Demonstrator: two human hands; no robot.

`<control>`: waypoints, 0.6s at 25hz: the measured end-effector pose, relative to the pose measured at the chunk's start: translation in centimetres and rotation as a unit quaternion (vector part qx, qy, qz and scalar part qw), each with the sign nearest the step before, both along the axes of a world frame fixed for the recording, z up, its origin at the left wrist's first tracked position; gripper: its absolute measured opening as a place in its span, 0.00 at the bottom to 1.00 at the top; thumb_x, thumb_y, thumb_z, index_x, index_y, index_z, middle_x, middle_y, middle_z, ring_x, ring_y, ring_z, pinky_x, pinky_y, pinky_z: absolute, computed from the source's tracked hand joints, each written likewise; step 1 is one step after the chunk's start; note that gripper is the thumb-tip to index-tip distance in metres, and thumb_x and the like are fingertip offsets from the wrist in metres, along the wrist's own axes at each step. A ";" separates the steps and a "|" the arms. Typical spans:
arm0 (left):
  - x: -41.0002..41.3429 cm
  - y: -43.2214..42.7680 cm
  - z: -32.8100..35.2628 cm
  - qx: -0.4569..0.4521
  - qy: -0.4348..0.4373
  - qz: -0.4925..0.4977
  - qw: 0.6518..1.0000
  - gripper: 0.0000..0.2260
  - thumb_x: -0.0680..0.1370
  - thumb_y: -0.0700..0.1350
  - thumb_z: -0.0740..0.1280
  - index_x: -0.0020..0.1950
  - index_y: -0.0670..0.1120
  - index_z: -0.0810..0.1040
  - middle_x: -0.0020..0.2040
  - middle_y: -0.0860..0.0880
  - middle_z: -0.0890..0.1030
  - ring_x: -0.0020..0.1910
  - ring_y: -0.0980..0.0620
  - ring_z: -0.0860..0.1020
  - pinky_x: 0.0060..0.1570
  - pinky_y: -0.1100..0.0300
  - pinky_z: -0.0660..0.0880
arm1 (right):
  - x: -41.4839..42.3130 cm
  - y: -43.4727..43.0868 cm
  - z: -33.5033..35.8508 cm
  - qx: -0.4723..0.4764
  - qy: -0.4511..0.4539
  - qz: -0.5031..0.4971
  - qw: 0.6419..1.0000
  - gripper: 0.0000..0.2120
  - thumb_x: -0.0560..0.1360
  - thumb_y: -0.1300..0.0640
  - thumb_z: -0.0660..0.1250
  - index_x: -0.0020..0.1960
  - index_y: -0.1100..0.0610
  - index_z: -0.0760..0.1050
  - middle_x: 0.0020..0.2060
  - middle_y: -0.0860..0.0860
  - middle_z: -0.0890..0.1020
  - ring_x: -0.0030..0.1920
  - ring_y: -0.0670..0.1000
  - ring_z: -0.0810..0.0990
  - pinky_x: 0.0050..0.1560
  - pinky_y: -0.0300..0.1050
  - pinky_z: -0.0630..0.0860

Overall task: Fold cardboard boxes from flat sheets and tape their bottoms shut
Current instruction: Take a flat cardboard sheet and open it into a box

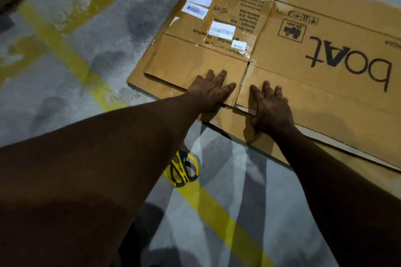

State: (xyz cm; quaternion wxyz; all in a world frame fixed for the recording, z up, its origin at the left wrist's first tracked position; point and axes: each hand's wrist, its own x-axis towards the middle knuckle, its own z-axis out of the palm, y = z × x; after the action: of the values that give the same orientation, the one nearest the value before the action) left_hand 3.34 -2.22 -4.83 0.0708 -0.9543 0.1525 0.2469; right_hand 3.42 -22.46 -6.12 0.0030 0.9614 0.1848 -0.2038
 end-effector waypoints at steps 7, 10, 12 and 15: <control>-0.1 -1.1 1.1 -0.008 -0.036 -0.035 0.999 0.40 0.73 0.45 0.73 0.77 0.48 0.52 0.72 0.37 0.60 0.64 0.32 0.67 0.51 0.44 0.76 | 0.3 -0.8 1.6 0.019 -0.034 0.028 0.999 0.34 0.73 0.50 0.68 0.75 0.60 0.62 0.69 0.61 0.70 0.63 0.65 0.71 0.59 0.61 0.74; -0.7 -1.3 0.7 -0.010 -0.085 -0.026 0.996 0.43 0.72 0.48 0.73 0.78 0.48 0.48 0.75 0.36 0.56 0.70 0.30 0.60 0.63 0.34 0.66 | -0.7 -0.9 2.4 0.036 -0.034 0.035 0.998 0.32 0.73 0.52 0.68 0.74 0.60 0.64 0.67 0.61 0.73 0.60 0.64 0.74 0.57 0.58 0.74; -1.0 -1.1 0.2 -0.019 -0.070 -0.009 0.997 0.45 0.71 0.48 0.73 0.78 0.51 0.46 0.76 0.37 0.53 0.72 0.30 0.57 0.65 0.31 0.63 | -2.1 -1.4 2.2 0.049 -0.015 0.027 0.998 0.34 0.73 0.51 0.70 0.75 0.58 0.63 0.69 0.59 0.71 0.63 0.63 0.73 0.61 0.58 0.73; -1.5 -0.9 -0.5 -0.007 -0.043 -0.025 0.999 0.45 0.71 0.49 0.74 0.77 0.55 0.46 0.76 0.38 0.52 0.71 0.30 0.57 0.61 0.33 0.68 | -3.6 -2.2 1.8 0.045 -0.010 0.028 0.999 0.38 0.72 0.49 0.73 0.76 0.56 0.61 0.74 0.57 0.66 0.71 0.62 0.67 0.66 0.62 0.70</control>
State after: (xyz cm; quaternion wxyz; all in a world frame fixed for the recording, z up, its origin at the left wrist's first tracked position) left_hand 1.83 -3.11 -5.36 0.0766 -0.9603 0.1753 0.2031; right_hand -0.15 -24.63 -4.36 -0.0327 0.9571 0.2203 -0.1856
